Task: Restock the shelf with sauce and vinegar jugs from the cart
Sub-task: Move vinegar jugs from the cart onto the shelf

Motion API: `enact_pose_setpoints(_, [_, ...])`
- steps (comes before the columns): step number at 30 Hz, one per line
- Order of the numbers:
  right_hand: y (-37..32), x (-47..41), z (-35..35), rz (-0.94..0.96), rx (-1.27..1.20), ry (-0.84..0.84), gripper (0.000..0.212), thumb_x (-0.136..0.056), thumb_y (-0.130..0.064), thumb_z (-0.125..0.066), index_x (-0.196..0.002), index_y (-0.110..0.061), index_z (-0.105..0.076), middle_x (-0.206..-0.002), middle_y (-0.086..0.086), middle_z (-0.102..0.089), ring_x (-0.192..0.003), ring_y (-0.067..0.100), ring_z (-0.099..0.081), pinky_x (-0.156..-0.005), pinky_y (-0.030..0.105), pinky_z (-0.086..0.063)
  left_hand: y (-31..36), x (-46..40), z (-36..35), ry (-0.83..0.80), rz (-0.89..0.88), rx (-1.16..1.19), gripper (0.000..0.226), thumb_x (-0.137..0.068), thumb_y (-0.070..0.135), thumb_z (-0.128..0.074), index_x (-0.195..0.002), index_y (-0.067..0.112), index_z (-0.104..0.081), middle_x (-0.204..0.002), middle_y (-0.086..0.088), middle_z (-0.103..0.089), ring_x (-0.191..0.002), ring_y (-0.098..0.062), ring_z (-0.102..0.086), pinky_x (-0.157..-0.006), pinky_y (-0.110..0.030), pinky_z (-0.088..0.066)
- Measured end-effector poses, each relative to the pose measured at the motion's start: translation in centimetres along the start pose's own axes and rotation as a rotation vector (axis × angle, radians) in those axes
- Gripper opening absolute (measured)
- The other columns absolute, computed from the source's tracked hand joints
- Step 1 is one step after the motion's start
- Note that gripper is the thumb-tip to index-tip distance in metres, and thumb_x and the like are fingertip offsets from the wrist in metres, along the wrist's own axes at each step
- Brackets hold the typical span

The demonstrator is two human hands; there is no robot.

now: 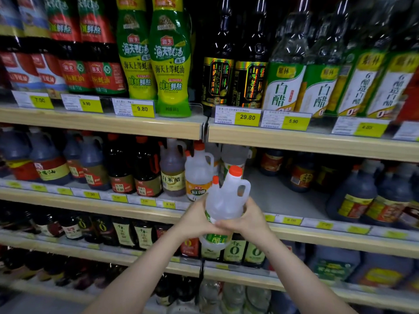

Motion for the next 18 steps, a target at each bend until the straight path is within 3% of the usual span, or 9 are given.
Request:
enact_pose_setpoints(3, [-1.0,0.5,1.4,0.075,0.023,0.13,0.065,-0.053,-0.019,-0.088,-0.105,-0.032,-0.051,-0.098,-0.018,-0.062,-0.093,0.003,-0.06,-0.067,0.019,-0.049,2.1,-1.0,0.2,-0.013,-0.084,-0.066,0.072,-0.052,0.026,-0.09,-0.114,0.033,-0.055,-0.112,0.018,-0.065,-0.106,0.004,-0.058,-0.086,-0.019,-0.05])
enact_pose_setpoints(6, [-2.6,-0.6,2.5,0.176,0.075,0.21,0.073,-0.052,-0.028,-0.088,-0.114,-0.035,-0.049,-0.105,-0.017,-0.062,-0.096,0.001,-0.058,-0.07,0.023,-0.052,3.5,-2.5,2.7,0.004,-0.103,-0.175,0.078,-0.051,0.04,-0.088,-0.117,0.034,-0.049,-0.117,0.02,-0.058,-0.109,0.002,-0.055,-0.091,-0.018,-0.046])
enact_pose_setpoints(10, [-2.2,-3.2,2.4,0.179,0.192,0.244,0.075,-0.048,-0.047,-0.082,-0.113,-0.039,-0.046,-0.109,-0.012,-0.062,-0.1,0.011,-0.059,-0.078,0.032,-0.052,-0.4,-3.1,6.8,0.043,0.042,-0.378,0.048,-0.062,0.04,-0.084,-0.095,0.014,-0.061,-0.09,0.004,-0.063,-0.086,-0.012,-0.059,-0.074,-0.027,-0.048])
enact_pose_setpoints(12, [-1.6,-4.7,1.9,0.139,0.226,0.27,0.074,-0.046,-0.052,-0.078,-0.112,-0.038,-0.046,-0.109,-0.009,-0.063,-0.1,0.016,-0.06,-0.077,0.036,-0.052,-3.9,-2.9,7.5,0.007,0.13,-0.534,0.051,-0.063,0.048,-0.08,-0.1,0.017,-0.061,-0.098,0.002,-0.064,-0.092,-0.015,-0.059,-0.08,-0.034,-0.051])
enact_pose_setpoints(15, [-0.4,-7.4,0.9,0.085,0.272,0.291,0.074,-0.054,-0.045,-0.083,-0.116,-0.027,-0.047,-0.112,0.001,-0.064,-0.103,0.024,-0.061,-0.076,0.036,-0.052,-7.0,-2.9,7.1,-0.076,0.137,-0.728,0.051,-0.068,0.051,-0.073,-0.106,0.021,-0.057,-0.109,0.004,-0.062,-0.1,-0.014,-0.057,-0.083,-0.034,-0.049])
enact_pose_setpoints(18, [0.6,-10.4,1.0,0.014,0.265,0.333,0.08,-0.057,-0.039,-0.085,-0.123,-0.014,-0.048,-0.118,0.007,-0.063,-0.109,0.025,-0.059,-0.076,0.029,-0.048,-7.4,-3.3,7.2,-0.064,0.092,-0.691,0.045,-0.07,0.05,-0.073,-0.1,0.021,-0.059,-0.1,0.008,-0.062,-0.093,-0.011,-0.058,-0.078,-0.031,-0.048])
Point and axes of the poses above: each hand's wrist, its own x-axis away from the middle knuckle, its own z-axis out of the back of the hand, y = z × x, the point moved 2 cm from there along -x, towards the middle knuckle
